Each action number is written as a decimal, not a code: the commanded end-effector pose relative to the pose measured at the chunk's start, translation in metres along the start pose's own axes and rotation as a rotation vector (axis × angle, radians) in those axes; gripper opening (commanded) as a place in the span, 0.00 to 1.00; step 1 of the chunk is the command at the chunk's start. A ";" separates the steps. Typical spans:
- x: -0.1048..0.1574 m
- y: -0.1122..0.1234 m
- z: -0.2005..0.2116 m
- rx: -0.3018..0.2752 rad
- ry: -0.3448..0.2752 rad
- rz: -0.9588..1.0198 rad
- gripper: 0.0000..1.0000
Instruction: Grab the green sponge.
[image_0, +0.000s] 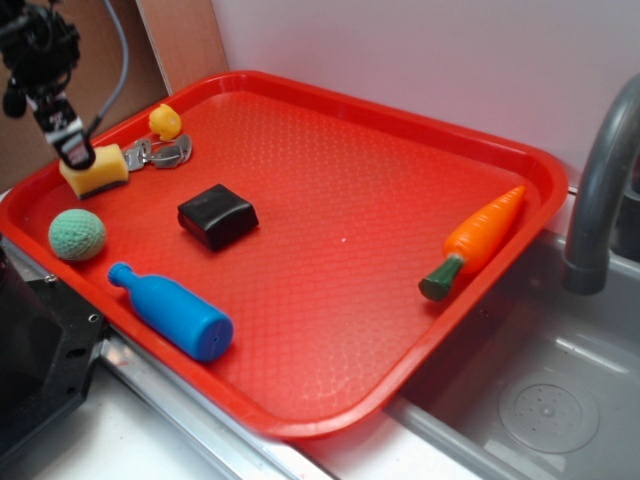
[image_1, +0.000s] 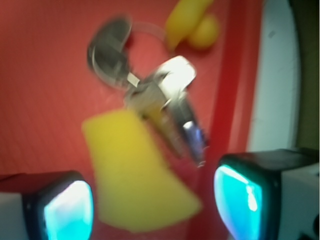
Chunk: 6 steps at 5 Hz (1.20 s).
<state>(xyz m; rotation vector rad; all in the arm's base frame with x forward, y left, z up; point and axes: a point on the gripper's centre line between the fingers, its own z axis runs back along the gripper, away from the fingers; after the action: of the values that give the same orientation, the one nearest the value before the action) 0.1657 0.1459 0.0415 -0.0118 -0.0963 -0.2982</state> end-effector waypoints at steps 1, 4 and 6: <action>0.009 -0.017 -0.019 0.024 0.024 -0.036 0.00; 0.059 -0.058 0.038 0.078 -0.040 0.113 0.00; 0.129 -0.132 0.134 0.146 -0.091 0.328 0.00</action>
<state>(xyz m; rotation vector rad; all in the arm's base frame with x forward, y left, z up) 0.2241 -0.0149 0.1763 0.0966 -0.1619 0.0466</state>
